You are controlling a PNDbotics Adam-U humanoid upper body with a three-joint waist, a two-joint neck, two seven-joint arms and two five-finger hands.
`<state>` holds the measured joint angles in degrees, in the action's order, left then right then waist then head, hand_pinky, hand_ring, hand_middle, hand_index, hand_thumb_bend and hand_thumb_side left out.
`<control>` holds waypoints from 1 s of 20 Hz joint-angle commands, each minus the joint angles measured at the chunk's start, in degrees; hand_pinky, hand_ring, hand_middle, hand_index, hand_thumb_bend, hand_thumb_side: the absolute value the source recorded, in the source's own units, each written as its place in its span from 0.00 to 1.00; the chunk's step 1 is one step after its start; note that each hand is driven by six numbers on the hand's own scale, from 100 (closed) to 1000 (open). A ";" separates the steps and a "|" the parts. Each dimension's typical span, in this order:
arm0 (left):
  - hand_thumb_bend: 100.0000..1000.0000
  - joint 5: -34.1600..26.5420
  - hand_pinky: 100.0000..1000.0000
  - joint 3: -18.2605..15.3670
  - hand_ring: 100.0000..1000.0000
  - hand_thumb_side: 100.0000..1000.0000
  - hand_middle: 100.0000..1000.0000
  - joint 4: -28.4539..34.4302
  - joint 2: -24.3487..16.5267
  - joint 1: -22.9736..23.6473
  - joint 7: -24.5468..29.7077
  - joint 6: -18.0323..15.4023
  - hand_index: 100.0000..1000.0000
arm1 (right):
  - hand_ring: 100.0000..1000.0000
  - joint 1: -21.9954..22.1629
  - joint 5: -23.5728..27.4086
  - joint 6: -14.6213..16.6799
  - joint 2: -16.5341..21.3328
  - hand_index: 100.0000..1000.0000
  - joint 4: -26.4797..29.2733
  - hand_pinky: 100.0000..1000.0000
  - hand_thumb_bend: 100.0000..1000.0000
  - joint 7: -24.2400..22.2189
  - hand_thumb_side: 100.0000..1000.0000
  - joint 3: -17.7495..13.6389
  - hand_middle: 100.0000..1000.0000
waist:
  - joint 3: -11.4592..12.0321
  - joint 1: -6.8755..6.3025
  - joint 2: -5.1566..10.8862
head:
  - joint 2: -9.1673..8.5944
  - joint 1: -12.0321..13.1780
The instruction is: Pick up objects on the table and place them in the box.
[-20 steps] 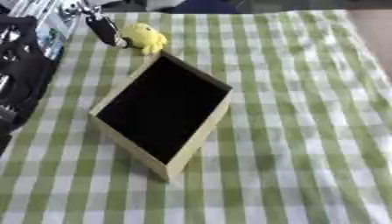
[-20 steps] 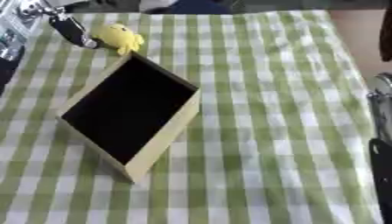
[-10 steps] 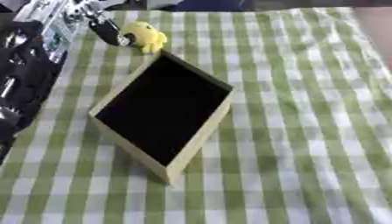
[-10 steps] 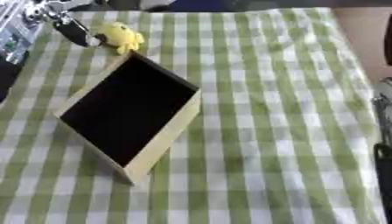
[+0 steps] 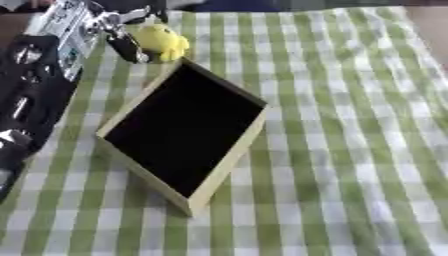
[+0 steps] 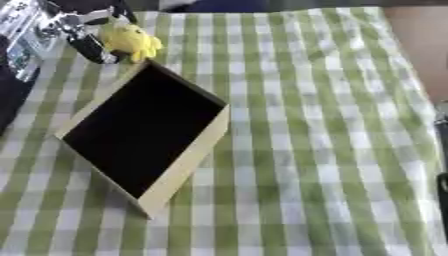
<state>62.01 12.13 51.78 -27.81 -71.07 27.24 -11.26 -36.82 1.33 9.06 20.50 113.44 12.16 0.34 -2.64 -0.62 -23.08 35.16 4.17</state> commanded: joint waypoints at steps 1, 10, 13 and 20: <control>0.23 0.56 0.67 -0.69 0.83 0.00 0.81 0.16 -0.97 -1.36 -0.47 0.37 0.86 | 0.72 -0.98 0.53 -0.01 1.33 0.81 1.15 0.71 0.00 -0.04 1.00 -0.46 0.63 | -0.14 0.02 1.11 | -0.79 0.37; 0.18 2.33 0.63 -1.14 0.80 0.00 0.77 -0.56 -0.85 -1.45 -3.08 2.12 0.83 | 0.72 -1.25 0.82 -0.08 1.36 0.81 1.15 0.71 0.00 -0.56 1.00 -0.29 0.63 | -0.94 0.16 0.46 | -1.79 0.78; 0.17 3.23 0.61 -1.15 0.78 0.00 0.76 -0.93 -0.73 -1.37 -4.14 2.74 0.82 | 0.72 -1.36 0.94 -0.12 1.36 0.81 1.15 0.71 0.00 -0.76 1.00 -0.25 0.63 | -1.22 0.15 0.14 | -2.32 1.09; 0.12 4.29 0.53 -1.19 0.72 0.00 0.71 -1.72 -0.50 -1.29 -5.06 3.07 0.78 | 0.72 -1.49 1.19 -0.19 1.39 0.81 1.15 0.71 0.00 -1.04 1.00 -0.28 0.63 | -1.96 0.08 -0.59 | -3.36 1.31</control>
<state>66.08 11.41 49.88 -27.72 -71.17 22.50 -8.25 -37.35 2.21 8.80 20.51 113.44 11.35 0.35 -4.58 -0.60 -24.87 32.62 5.34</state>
